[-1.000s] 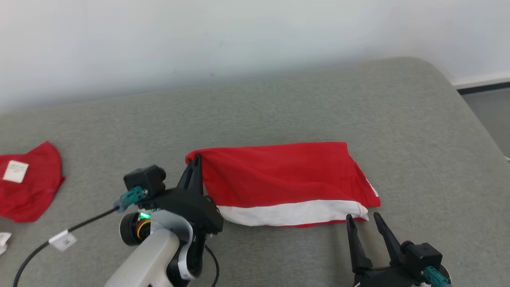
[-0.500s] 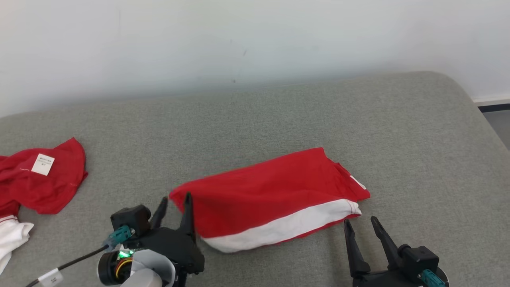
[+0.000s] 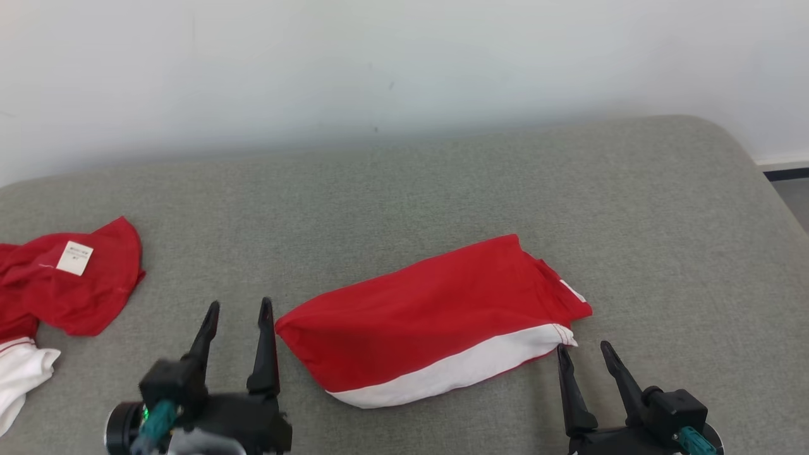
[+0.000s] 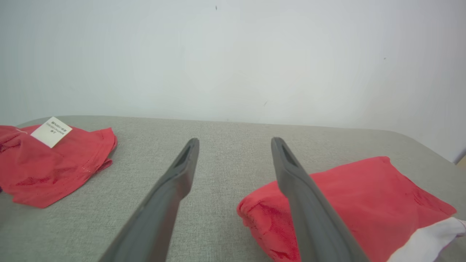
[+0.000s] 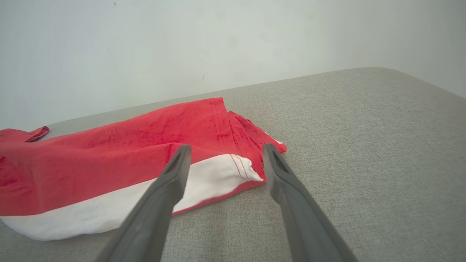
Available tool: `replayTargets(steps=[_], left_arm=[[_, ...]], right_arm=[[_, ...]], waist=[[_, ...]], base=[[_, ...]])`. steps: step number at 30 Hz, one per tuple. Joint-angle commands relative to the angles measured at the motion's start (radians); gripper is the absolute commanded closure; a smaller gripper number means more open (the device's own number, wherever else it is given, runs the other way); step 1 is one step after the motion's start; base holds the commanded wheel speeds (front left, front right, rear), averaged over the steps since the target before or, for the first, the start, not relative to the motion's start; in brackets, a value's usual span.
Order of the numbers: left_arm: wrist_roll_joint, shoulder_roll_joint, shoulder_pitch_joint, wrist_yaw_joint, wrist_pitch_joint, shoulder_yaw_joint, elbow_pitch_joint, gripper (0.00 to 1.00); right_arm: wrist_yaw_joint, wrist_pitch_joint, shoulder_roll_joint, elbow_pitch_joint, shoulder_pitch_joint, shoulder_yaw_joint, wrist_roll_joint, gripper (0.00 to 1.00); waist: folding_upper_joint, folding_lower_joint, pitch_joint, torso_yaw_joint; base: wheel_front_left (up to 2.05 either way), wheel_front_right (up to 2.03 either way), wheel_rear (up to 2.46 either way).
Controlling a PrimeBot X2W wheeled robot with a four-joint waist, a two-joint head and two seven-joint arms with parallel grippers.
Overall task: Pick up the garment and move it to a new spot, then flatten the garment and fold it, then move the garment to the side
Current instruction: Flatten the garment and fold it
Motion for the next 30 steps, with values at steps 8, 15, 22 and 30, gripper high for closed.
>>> replayTargets(steps=[8,15,22,30], left_arm=[[0.254,-0.136,0.262,-0.102,-0.003,0.305,-0.198,0.0],[0.396,-0.228,0.392,-0.206,-0.003,0.469,-0.216,0.0],[0.47,-0.261,0.432,-0.253,-0.004,0.502,-0.181,0.0],[0.483,-0.273,0.411,-0.281,-0.004,0.51,-0.178,0.0]], right_arm=[[-0.002,0.0,0.002,-0.002,0.001,-0.004,-0.009,0.0],[-0.002,0.0,0.002,0.004,0.002,-0.006,-0.009,0.0],[-0.002,0.034,0.002,0.002,-0.02,-0.018,-0.02,0.0],[-0.002,0.333,-0.008,-0.018,-0.146,-0.07,-0.011,0.0]], waist=[[0.0,0.0,-0.003,0.041],[0.0,0.0,-0.015,0.062],[0.0,0.0,-0.016,0.084],[0.0,0.0,-0.002,0.095]], base=[[0.0,0.0,0.0],[0.0,0.0,0.0],[0.0,0.0,0.0],[0.0,0.0,0.0]])
